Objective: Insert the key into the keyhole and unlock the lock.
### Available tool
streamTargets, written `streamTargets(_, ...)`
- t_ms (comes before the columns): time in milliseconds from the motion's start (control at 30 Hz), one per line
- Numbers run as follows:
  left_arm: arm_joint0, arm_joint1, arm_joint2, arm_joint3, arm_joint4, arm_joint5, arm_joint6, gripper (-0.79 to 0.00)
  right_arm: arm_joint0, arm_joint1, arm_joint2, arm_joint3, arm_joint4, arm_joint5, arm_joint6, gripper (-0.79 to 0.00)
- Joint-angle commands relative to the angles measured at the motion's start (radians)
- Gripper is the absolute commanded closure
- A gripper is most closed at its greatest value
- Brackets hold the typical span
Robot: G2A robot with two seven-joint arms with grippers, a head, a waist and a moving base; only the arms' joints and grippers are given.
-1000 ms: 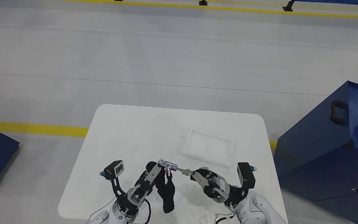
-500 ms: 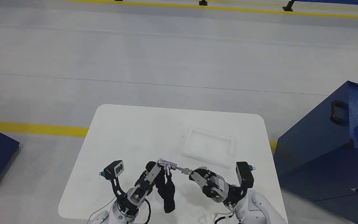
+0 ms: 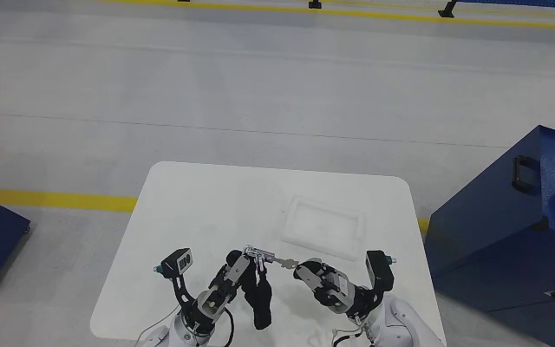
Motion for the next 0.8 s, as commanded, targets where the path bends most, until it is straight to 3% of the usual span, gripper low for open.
streamTargets(0, 0.0, 0.0, 0.0, 0.0, 0.0, 0.0, 0.0, 0.0, -0.002, 0.001, 0.001, -0.001, -0.001, 0.0, 0.0, 0.0)
streamTargets(767, 0.0, 0.0, 0.0, 0.0, 0.0, 0.0, 0.0, 0.0, 0.008, 0.003, -0.003, 0.0, -0.002, 0.0, 0.004, 0.0)
